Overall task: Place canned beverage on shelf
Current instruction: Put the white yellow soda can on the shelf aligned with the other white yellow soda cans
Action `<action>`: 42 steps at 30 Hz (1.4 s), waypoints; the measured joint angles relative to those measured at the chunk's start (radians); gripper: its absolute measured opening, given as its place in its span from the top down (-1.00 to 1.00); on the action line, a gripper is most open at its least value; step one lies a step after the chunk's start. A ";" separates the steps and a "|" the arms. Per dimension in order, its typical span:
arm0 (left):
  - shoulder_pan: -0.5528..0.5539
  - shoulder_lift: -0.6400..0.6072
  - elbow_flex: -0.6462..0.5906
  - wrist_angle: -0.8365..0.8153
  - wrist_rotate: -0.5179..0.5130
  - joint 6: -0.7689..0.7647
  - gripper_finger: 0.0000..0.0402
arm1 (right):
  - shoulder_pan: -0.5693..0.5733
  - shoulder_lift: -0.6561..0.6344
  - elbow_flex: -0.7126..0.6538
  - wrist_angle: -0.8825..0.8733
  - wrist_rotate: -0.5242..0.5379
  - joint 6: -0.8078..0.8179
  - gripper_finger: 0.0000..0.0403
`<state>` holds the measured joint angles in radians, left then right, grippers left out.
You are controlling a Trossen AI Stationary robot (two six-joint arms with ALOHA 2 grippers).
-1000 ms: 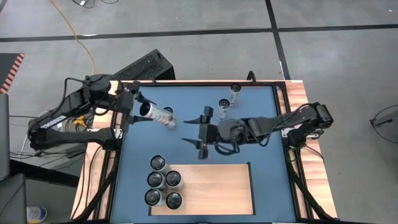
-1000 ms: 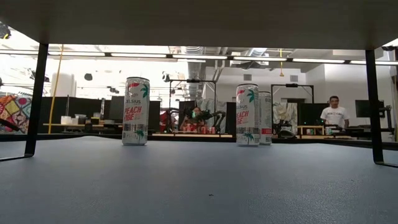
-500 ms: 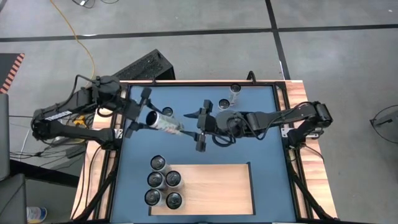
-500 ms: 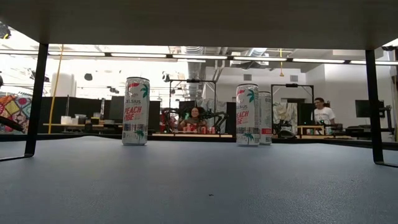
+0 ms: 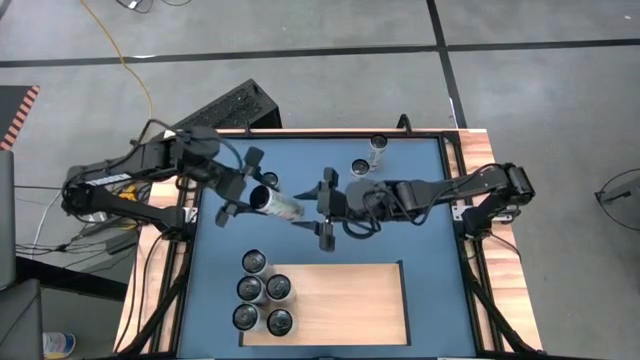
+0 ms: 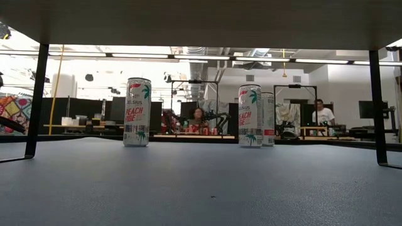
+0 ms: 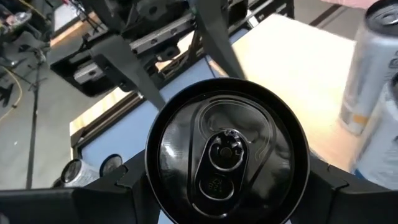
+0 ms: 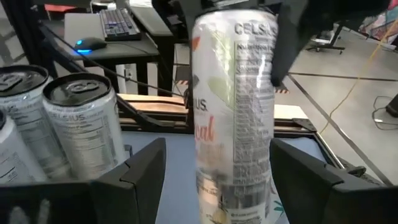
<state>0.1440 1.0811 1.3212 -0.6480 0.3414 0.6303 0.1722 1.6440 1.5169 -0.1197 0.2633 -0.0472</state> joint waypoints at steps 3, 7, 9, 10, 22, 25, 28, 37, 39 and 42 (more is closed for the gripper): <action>0.001 0.017 0.002 0.002 -0.008 0.010 -0.17 | -0.005 0.000 0.000 -0.008 -0.001 -0.002 -0.32; -0.010 0.020 0.002 0.008 -0.017 0.014 -0.17 | -0.019 0.000 0.000 -0.040 0.004 -0.003 -0.32; -0.018 0.018 0.003 0.011 -0.012 0.013 -0.17 | -0.028 0.000 0.000 -0.064 0.004 -0.003 -0.32; -0.022 0.015 0.003 0.012 -0.012 0.013 -0.17 | -0.033 0.000 0.000 -0.078 0.005 -0.003 -0.32; -0.046 0.011 0.011 -0.002 -0.009 0.016 -0.17 | -0.042 0.000 0.000 -0.055 -0.085 -0.013 -0.32; -0.046 0.011 0.011 0.002 -0.010 0.013 -0.17 | -0.043 0.028 0.003 -0.034 -0.116 -0.054 -0.32; -0.046 0.012 0.011 -0.001 -0.010 0.003 -0.17 | -0.043 0.047 -0.001 -0.039 -0.119 -0.054 -0.32; -0.046 0.010 0.012 -0.001 -0.009 -0.004 -0.17 | -0.063 0.077 0.000 0.000 -0.104 -0.050 -0.32; -0.046 0.012 0.012 -0.001 -0.009 -0.004 -0.17 | -0.065 0.077 -0.001 -0.003 -0.110 -0.051 -0.32; -0.046 0.010 0.012 0.000 -0.004 -0.006 -0.17 | -0.066 0.077 -0.001 0.018 -0.116 -0.055 -0.32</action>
<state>0.0982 1.0912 1.3334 -0.6476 0.3373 0.6244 0.1066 1.7210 1.5162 -0.1016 0.1477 -0.1023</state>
